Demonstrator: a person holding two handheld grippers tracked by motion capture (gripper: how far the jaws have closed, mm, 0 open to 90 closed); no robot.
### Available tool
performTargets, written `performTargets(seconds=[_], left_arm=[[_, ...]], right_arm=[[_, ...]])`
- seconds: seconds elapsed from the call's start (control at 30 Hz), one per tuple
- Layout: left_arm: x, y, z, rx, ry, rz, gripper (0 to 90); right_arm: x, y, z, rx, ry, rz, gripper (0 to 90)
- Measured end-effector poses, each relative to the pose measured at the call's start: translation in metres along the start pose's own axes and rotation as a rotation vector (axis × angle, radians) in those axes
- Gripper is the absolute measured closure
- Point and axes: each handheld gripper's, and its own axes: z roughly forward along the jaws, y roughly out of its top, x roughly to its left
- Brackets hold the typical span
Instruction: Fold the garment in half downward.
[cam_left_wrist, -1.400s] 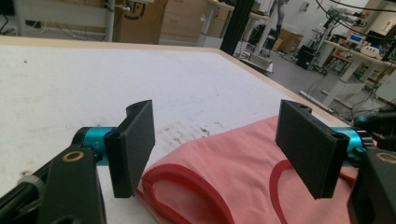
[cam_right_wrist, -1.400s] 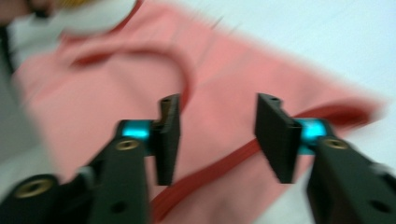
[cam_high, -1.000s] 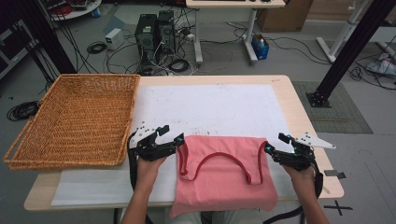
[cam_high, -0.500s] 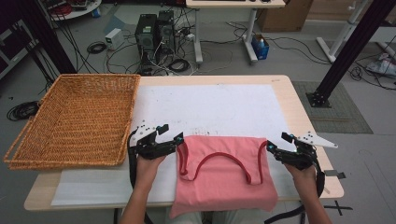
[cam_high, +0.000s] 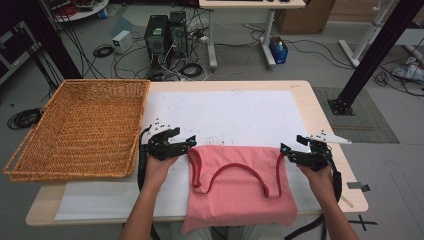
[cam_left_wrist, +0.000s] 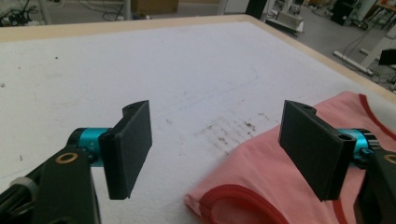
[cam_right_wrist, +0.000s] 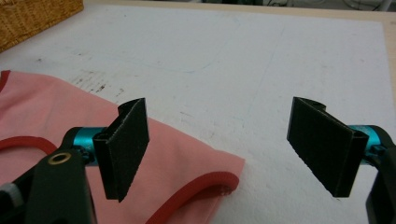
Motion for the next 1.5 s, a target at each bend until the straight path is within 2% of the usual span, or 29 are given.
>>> performTargets(seconds=[0.07, 0.17, 0.23, 0.33, 0.4, 0.43, 0.53, 0.57, 0.6, 0.63, 0.67, 0.73, 0.83, 0.87, 1.0, 1.1, 1.23, 1.3, 1.4, 1.5], left_arm=[[0.004, -0.003, 0.008, 0.045, -0.012, -0.004, 27.6], [0.004, -0.009, 0.021, 0.134, -0.01, 0.025, 33.0], [0.004, -0.012, 0.028, 0.171, -0.008, 0.038, 37.2], [0.005, -0.017, 0.038, 0.229, -0.004, 0.051, 39.8], [0.007, -0.021, 0.043, 0.288, 0.018, 0.06, 39.8], [0.006, -0.022, 0.043, 0.276, 0.031, 0.079, 41.2], [0.005, -0.025, 0.04, 0.268, 0.064, 0.142, 57.0], [0.005, -0.026, 0.039, 0.262, 0.042, 0.136, 66.3], [0.003, -0.026, 0.038, 0.266, 0.028, 0.155, 79.2], [0.0, -0.027, 0.038, 0.269, 0.032, 0.183, 82.2], [-0.001, -0.027, 0.038, 0.27, 0.03, 0.185, 83.5], [0.001, -0.026, 0.037, 0.262, 0.021, 0.151, 84.0], [0.008, -0.018, 0.032, 0.175, 0.022, 0.081, 84.1], [0.011, -0.013, 0.03, 0.145, 0.022, 0.064, 84.1], [0.023, 0.007, 0.029, 0.073, 0.038, 0.013, 84.1], [0.032, 0.017, 0.029, 0.016, 0.057, 0.003, 84.1], [0.044, 0.02, 0.031, -0.049, 0.061, -0.036, 84.1], [0.05, 0.019, 0.031, -0.06, 0.056, -0.048, 84.1], [0.051, 0.019, 0.029, -0.074, 0.046, -0.058, 84.1], [0.047, 0.021, 0.026, -0.086, 0.042, -0.043, 84.0]], right_arm=[[-0.003, 0.004, 0.008, 0.048, 0.005, -0.003, 20.7], [-0.008, 0.005, 0.023, 0.149, 0.02, -0.003, 25.3], [-0.008, 0.003, 0.033, 0.207, 0.018, -0.025, 28.7], [-0.008, -0.001, 0.044, 0.294, 0.014, -0.058, 40.1], [-0.005, -0.005, 0.047, 0.334, 0.011, -0.117, 48.4], [-0.003, -0.006, 0.049, 0.344, 0.01, -0.144, 49.8], [-0.001, -0.006, 0.048, 0.342, 0.037, -0.165, 63.4], [0.001, -0.007, 0.048, 0.342, 0.043, -0.171, 69.4], [0.003, -0.007, 0.047, 0.346, 0.055, -0.175, 78.3], [0.006, -0.007, 0.047, 0.348, 0.061, -0.193, 81.2], [0.008, -0.007, 0.047, 0.345, 0.056, -0.205, 82.9], [0.005, -0.006, 0.048, 0.347, 0.068, -0.177, 84.1], [0.0, -0.001, 0.047, 0.3, 0.031, -0.159, 84.5], [-0.002, 0.001, 0.047, 0.273, 0.024, -0.155, 84.5], [-0.008, 0.019, 0.053, 0.227, 0.002, -0.149, 84.6], [-0.009, 0.037, 0.063, 0.195, -0.004, -0.153, 84.5], [-0.008, 0.054, 0.076, 0.162, -0.017, -0.188, 84.4], [-0.008, 0.057, 0.079, 0.141, -0.025, -0.195, 84.4], [-0.012, 0.055, 0.081, 0.112, -0.009, -0.149, 84.3], [-0.009, 0.055, 0.078, 0.11, -0.008, -0.153, 84.3]])
